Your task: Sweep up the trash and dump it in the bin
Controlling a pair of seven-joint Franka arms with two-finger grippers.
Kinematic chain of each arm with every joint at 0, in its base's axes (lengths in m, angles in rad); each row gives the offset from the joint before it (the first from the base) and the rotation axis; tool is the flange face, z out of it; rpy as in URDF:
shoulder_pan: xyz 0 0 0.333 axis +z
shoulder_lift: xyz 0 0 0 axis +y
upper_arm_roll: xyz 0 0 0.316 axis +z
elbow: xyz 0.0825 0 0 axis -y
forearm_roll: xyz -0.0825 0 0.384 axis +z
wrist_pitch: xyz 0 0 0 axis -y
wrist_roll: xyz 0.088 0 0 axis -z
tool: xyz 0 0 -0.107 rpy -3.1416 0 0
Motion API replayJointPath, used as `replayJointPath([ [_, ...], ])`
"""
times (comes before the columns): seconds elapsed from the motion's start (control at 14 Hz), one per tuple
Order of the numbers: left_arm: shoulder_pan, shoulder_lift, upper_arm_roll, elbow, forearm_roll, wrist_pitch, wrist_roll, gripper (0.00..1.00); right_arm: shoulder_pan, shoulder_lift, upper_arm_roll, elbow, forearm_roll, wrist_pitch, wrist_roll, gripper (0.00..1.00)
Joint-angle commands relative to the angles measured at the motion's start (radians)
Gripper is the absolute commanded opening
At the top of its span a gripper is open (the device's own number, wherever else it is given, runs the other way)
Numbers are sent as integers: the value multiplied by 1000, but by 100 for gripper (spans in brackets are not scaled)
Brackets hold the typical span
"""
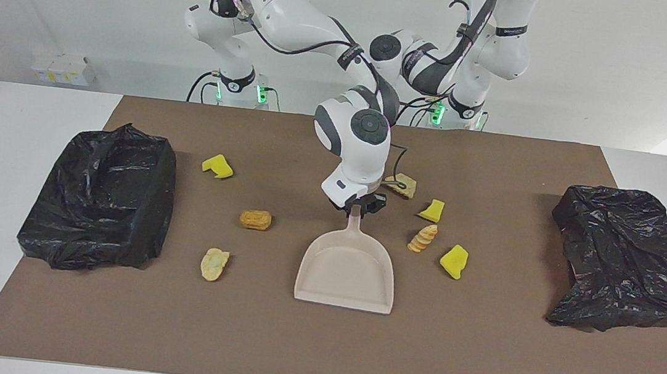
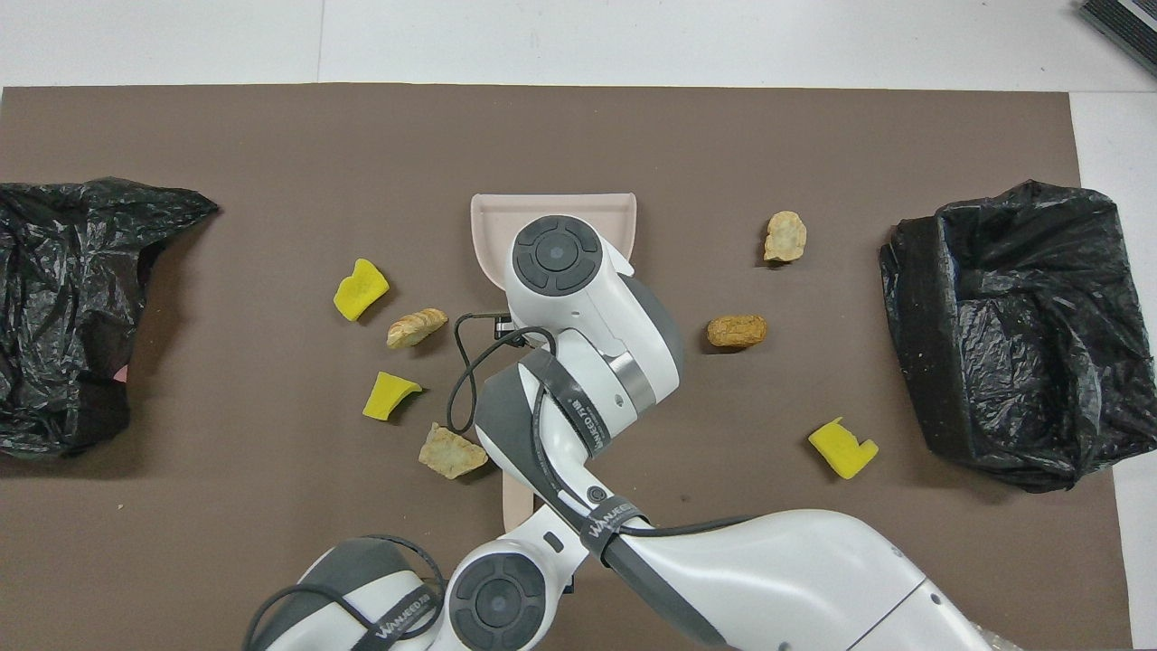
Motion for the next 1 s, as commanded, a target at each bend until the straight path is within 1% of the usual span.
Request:
replayJointPath([
  [0.0, 99, -77, -2, -44, -8, -40, 81, 0, -17, -13, 8, -11, 3, 32, -22, 0],
  [0.14, 189, -123, -2, -35, -5, -102, 176, 0, -39, -42, 0, -12, -3, 52, -41, 0],
  [0.21, 234, -137, -2, -30, -5, -133, 223, 0, -40, -54, 0, -14, -3, 48, -80, 0],
  [0.43, 300, -160, -1, 7, -5, -188, 315, 0, -40, -108, -1, -54, -35, 25, -319, 0],
  [0.5, 346, -152, -1, 57, -5, -228, 378, 0, -43, -126, -1, -84, -38, 23, -417, 0],
  [0.57, 382, -146, -1, 109, -5, -286, 412, 0, -51, -128, -1, -92, -38, 22, -512, 0],
  [0.64, 404, -142, -1, 137, -3, -313, 414, 0, -63, -129, -1, -92, -40, 22, -574, 0],
  [0.79, 452, -125, -1, 166, 24, -314, 414, 0, -68, -129, -1, -94, -61, 22, -665, 0],
  [0.93, 516, -113, -1, 170, 32, -299, 414, 0, -79, -129, -1, -95, -118, 12, -767, 0],
])
